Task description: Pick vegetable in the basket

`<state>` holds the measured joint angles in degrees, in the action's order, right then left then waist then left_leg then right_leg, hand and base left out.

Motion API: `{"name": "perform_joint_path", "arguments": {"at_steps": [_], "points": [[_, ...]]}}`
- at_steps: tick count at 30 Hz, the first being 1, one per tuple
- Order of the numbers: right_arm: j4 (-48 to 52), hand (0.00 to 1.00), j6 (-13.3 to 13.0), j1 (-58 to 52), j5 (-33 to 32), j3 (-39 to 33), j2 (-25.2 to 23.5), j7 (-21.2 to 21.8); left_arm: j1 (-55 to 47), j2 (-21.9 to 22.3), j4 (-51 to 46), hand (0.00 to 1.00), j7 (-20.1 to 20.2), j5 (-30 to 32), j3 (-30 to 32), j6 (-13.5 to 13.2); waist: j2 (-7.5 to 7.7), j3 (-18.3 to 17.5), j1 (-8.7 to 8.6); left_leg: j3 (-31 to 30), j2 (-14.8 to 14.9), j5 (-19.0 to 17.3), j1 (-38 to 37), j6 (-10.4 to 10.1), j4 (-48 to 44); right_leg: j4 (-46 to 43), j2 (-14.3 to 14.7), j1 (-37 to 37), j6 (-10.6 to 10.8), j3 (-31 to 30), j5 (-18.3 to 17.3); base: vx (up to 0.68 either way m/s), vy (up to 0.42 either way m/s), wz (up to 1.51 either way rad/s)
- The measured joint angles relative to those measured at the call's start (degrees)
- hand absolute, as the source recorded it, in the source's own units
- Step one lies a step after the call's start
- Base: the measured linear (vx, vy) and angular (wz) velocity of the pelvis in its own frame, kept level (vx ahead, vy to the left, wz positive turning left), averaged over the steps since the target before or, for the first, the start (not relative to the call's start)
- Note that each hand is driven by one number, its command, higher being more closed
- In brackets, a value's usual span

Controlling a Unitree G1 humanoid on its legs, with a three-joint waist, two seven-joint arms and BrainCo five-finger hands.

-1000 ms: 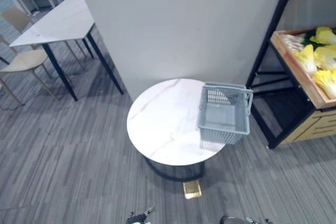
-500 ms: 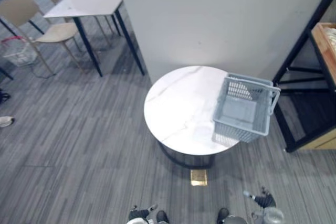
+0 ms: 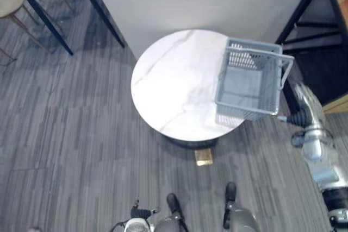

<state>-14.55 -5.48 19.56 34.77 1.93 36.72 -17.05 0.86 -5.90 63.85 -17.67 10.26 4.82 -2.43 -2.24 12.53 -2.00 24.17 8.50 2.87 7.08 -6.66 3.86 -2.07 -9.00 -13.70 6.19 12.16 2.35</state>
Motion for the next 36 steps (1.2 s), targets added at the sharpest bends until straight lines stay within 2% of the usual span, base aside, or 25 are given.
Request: {"name": "perform_joint_path", "arguments": {"at_steps": [3,7,9,13,17,27,30,36], "points": [[-0.8,0.0,-0.01,10.2,1.2,5.78,4.25,0.12,0.41,0.01,-0.13,0.0,0.0,-0.04,0.04,-0.06,-0.42,1.15,0.5,-0.82,0.09,0.11,1.08,0.16,-0.04,1.53,0.22,0.0,-0.14,0.05,1.36,-0.01,-0.015,0.08],[-11.48,0.0,0.18,30.14,1.4,14.78,9.49,0.33,1.47,0.0,-0.16,0.0,-0.19,-0.49,0.75,0.01,-0.55,3.23,2.18,-2.32,0.01,0.81,2.81,0.91,-0.07,3.51,0.31,-0.08,-0.34,0.27,2.95,-0.03,-0.021,0.15],[-15.37,0.0,0.3,35.49,1.45,16.49,10.42,0.93,1.53,0.02,-0.16,0.0,-0.42,-0.5,1.53,0.05,-0.28,3.73,2.52,-3.38,0.01,1.17,3.57,1.03,-0.06,3.77,0.31,-0.09,-0.36,0.8,2.98,-0.02,-0.017,0.24],[-18.72,0.0,1.49,39.62,1.47,16.91,10.43,1.15,1.56,0.33,-0.28,0.0,-1.28,-0.7,2.32,0.07,-0.22,4.31,3.84,-4.18,-0.01,1.42,3.89,1.07,0.15,3.83,0.32,-0.05,-0.37,0.88,3.21,0.0,-0.012,0.11],[-22.84,0.0,1.82,43.25,2.94,18.97,10.22,1.42,1.78,0.39,-0.83,0.0,-2.06,-0.78,2.36,0.07,-0.14,5.14,3.8,-4.29,-0.23,1.82,3.86,1.27,0.64,4.0,0.2,-0.08,-0.49,0.85,3.76,0.0,0.0,0.0],[-40.32,0.0,2.47,52.49,3.59,19.92,9.7,1.5,2.54,0.51,-2.38,0.0,-2.32,-1.2,2.06,-0.79,-0.44,7.0,4.06,-6.9,-0.9,3.81,5.54,1.8,1.55,4.71,-0.29,-0.21,-0.45,1.85,4.58,-0.01,0.004,0.13],[-42.87,0.0,2.35,52.91,3.59,19.9,9.62,1.49,2.64,0.49,-2.38,0.0,-2.35,-2.54,1.59,-0.82,-0.71,7.25,4.49,-7.38,-0.89,4.52,6.58,1.76,1.6,4.83,-0.21,-1.02,-0.45,1.92,4.58,-0.02,-0.006,0.08],[-45.33,0.0,2.47,52.91,3.57,19.69,9.61,1.47,3.03,0.43,-2.4,0.0,-2.45,-3.24,-0.08,-0.89,-1.66,7.9,4.27,-7.49,-0.84,5.34,7.54,1.76,1.74,4.78,-0.09,-2.02,-0.45,1.42,4.62,-0.01,0.001,-0.02]]}}
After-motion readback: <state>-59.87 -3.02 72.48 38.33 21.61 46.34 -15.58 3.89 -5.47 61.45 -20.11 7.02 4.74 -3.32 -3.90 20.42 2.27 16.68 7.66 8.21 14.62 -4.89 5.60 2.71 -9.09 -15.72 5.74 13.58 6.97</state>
